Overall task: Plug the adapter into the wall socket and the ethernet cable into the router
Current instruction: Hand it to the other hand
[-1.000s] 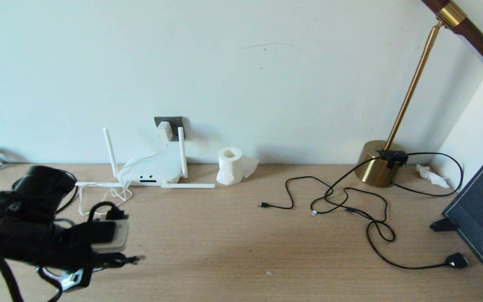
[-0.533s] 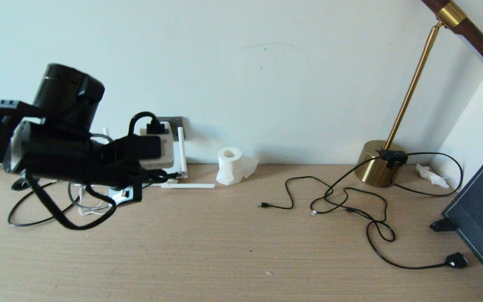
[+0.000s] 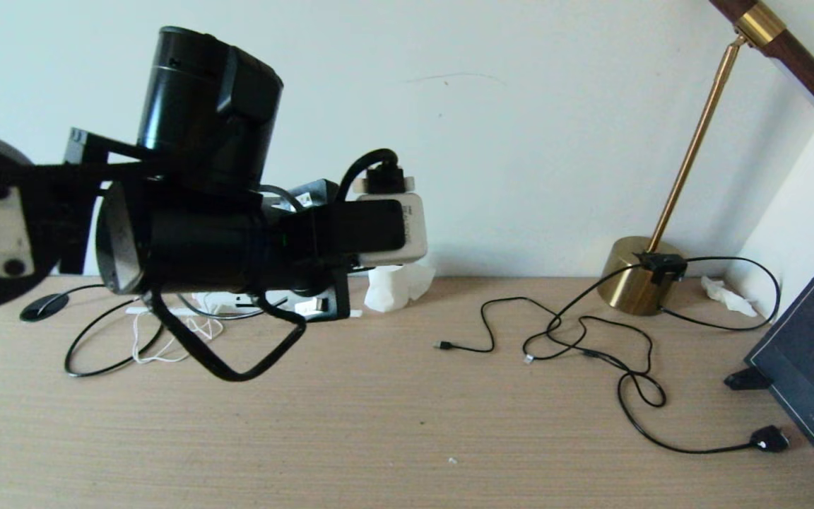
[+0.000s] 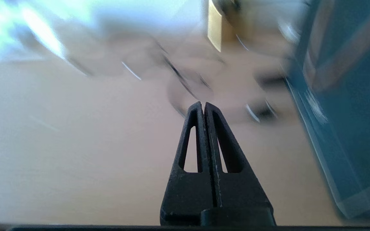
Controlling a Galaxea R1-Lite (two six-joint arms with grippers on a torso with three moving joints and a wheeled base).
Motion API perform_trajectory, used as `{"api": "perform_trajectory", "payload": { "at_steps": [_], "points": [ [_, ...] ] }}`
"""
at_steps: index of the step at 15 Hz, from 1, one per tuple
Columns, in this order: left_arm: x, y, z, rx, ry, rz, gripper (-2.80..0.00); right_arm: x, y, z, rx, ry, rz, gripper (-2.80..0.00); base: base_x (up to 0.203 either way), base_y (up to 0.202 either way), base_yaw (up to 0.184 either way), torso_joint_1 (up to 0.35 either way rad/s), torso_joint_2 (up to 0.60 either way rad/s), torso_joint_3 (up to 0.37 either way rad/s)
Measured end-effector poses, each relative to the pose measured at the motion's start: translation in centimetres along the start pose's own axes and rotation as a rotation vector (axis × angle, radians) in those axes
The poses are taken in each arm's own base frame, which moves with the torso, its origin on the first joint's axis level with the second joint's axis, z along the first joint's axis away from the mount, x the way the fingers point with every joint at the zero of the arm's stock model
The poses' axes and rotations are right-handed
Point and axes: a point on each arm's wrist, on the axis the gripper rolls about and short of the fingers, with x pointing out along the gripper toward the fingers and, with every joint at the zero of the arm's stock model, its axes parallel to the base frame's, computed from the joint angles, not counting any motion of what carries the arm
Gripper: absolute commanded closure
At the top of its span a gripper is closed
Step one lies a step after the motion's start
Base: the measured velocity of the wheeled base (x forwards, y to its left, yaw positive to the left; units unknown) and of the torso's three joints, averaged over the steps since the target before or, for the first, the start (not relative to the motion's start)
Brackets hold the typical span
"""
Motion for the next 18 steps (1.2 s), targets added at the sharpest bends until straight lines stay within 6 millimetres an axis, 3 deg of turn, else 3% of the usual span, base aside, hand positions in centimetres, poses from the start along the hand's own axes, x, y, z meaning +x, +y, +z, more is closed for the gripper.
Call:
{"api": "perform_trajectory", "payload": {
  "at_steps": [3, 6, 10, 16, 17, 18],
  "points": [
    [0.1, -0.7, 0.9, 0.000, -0.058, 0.046, 0.00, 0.0, 1.0, 6.6, 0.193, 0.026, 0.257, 0.00, 0.000, 0.000, 0.000, 0.000, 0.00, 0.000],
    [-0.5, -1.0, 1.5, -0.014, -0.131, 0.040, 0.00, 4.1, 1.8, 9.9, 0.312, 0.242, 0.543, 0.00, 0.000, 0.000, 0.000, 0.000, 0.00, 0.000],
    [-1.0, -1.2, 2.2, -0.011, -0.183, 0.050, 0.00, 11.0, 2.5, 11.9, 0.369, 0.393, 0.733, 0.00, 0.000, 0.000, 0.000, 0.000, 0.00, 0.000],
    [0.3, -1.9, 3.4, 0.003, -0.211, 0.038, 0.00, 18.7, 4.8, 11.8, 0.310, 0.496, 0.778, 0.00, 0.000, 0.000, 0.000, 0.000, 0.00, 0.000],
    [0.5, -2.1, 3.5, 0.006, -0.212, 0.033, 0.00, 19.9, 5.5, 11.7, 0.298, 0.492, 0.781, -2.80, 0.000, 0.000, 0.000, 0.000, 0.00, 0.000],
    [0.7, -2.2, 3.7, 0.009, -0.214, 0.028, 0.00, 21.2, 6.2, 11.5, 0.289, 0.486, 0.782, -2.80, 0.000, 0.000, 0.000, 0.000, 0.00, 0.000]
  ]
}}
